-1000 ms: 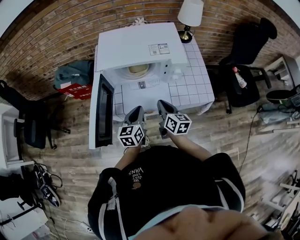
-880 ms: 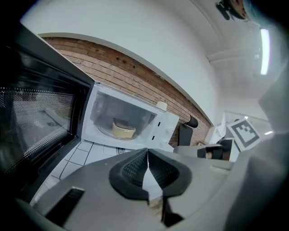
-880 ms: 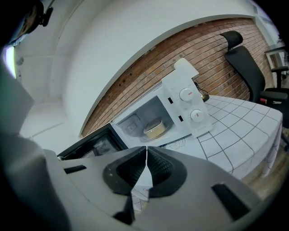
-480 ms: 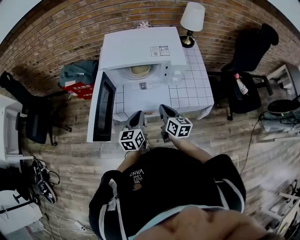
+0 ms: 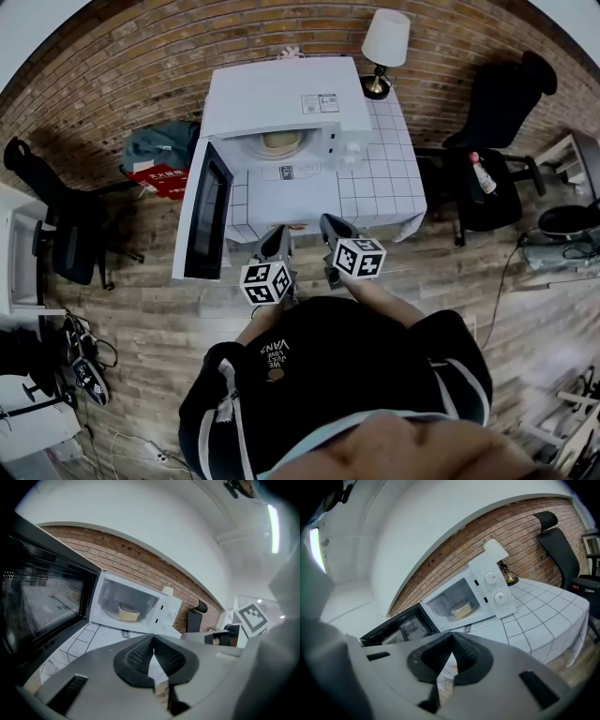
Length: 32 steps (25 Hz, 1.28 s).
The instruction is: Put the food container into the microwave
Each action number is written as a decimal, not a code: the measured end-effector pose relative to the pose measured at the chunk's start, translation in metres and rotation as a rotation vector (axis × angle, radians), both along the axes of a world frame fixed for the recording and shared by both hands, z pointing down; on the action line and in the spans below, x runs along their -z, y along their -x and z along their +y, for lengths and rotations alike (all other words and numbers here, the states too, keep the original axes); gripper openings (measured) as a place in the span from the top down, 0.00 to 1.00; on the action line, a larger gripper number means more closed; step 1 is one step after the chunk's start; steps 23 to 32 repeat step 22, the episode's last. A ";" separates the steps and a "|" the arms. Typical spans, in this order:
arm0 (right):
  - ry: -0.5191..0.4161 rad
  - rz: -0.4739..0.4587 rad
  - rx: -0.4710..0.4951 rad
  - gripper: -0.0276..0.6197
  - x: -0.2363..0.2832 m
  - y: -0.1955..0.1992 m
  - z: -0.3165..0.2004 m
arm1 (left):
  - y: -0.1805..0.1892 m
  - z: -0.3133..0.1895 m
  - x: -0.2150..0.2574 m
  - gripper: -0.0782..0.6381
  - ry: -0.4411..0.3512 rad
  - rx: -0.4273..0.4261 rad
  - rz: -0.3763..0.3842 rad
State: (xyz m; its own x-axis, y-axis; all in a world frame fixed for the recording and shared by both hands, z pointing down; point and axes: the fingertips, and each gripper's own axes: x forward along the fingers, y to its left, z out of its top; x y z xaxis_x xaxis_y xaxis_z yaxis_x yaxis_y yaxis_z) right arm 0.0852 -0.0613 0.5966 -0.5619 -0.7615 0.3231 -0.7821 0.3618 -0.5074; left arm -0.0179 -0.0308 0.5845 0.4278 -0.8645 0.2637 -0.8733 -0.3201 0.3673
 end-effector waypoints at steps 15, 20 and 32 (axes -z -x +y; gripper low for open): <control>0.011 -0.008 0.001 0.95 -0.003 -0.003 0.001 | -0.005 0.000 -0.001 0.88 0.006 -0.005 0.000; 0.012 -0.012 0.000 0.95 -0.004 -0.002 -0.001 | -0.006 -0.001 -0.001 0.88 0.004 -0.006 0.001; 0.013 -0.014 0.000 0.95 -0.004 -0.001 -0.001 | -0.006 -0.002 -0.001 0.88 0.004 -0.007 0.004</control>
